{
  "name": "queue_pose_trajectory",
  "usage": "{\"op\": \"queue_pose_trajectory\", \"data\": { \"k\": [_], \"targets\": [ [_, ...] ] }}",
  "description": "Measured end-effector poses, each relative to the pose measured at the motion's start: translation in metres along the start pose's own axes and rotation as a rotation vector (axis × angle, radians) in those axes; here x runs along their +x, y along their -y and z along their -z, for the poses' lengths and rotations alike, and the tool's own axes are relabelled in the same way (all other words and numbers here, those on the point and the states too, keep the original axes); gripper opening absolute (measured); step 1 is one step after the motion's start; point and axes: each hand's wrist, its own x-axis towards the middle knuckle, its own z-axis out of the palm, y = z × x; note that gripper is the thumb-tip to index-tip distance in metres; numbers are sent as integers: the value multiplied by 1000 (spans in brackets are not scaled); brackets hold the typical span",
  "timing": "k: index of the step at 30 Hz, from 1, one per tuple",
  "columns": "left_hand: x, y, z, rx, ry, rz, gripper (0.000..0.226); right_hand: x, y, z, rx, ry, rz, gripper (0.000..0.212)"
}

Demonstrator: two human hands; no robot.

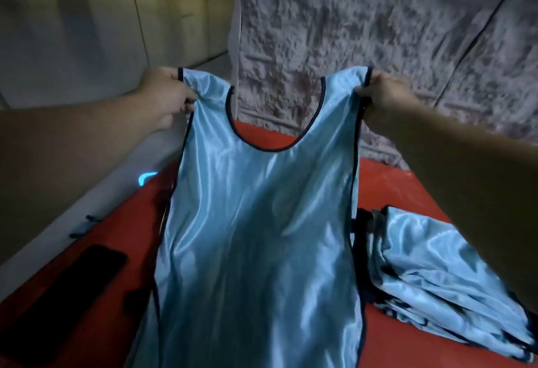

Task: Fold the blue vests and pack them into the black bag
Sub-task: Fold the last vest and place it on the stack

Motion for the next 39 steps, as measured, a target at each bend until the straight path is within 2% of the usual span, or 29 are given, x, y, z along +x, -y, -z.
{"op": "queue_pose_trajectory", "data": {
  "k": [3,5,8,12,13,15,17,19,22,23,24,26,28,30,32,34,37,39],
  "targets": [
    [17,35,-13,-27,-2,42,22,28,-39,-1,-105,-28,-21,32],
    [18,56,-24,-38,70,61,24,38,-59,3,-272,10,-32,27],
    [11,87,-30,-19,177,161,23,38,-88,0,-571,103,-163,14],
    [-14,109,-28,313,10,64,23,25,-108,-9,-749,51,-87,10],
    [-28,110,-30,408,8,26,25,9,-103,-15,-805,22,-56,15],
    [-69,114,-38,512,123,-35,21,-34,-87,-25,-945,-15,-21,11],
    [-118,121,-40,584,287,-87,16,-93,-84,-33,-970,111,86,20],
    [-165,143,-32,797,437,-143,16,-175,-96,-39,-993,316,140,29],
    [-226,173,-4,1001,542,-177,52,-286,-124,-22,-1022,586,0,44],
    [-239,181,4,1018,528,-184,59,-307,-136,-14,-1009,595,-51,49],
    [-247,187,12,1018,489,-188,60,-322,-145,-5,-1018,549,-98,53],
    [-261,189,26,1031,423,-154,57,-341,-161,14,-994,338,-25,59],
    [-273,194,40,1057,376,-88,57,-353,-177,31,-982,136,-30,44],
    [-285,200,53,1091,280,-42,53,-362,-183,37,-1043,16,-218,30],
    [-297,197,63,1123,116,43,50,-367,-185,41,-1005,0,-379,31],
    [-306,186,70,1099,20,197,52,-368,-187,41,-907,-14,-429,32],
    [-311,175,76,946,-14,351,43,-365,-187,39,-814,-43,-454,36],
    [-314,170,81,954,54,404,31,-363,-190,43,-798,-60,-440,32]
  ]
}}
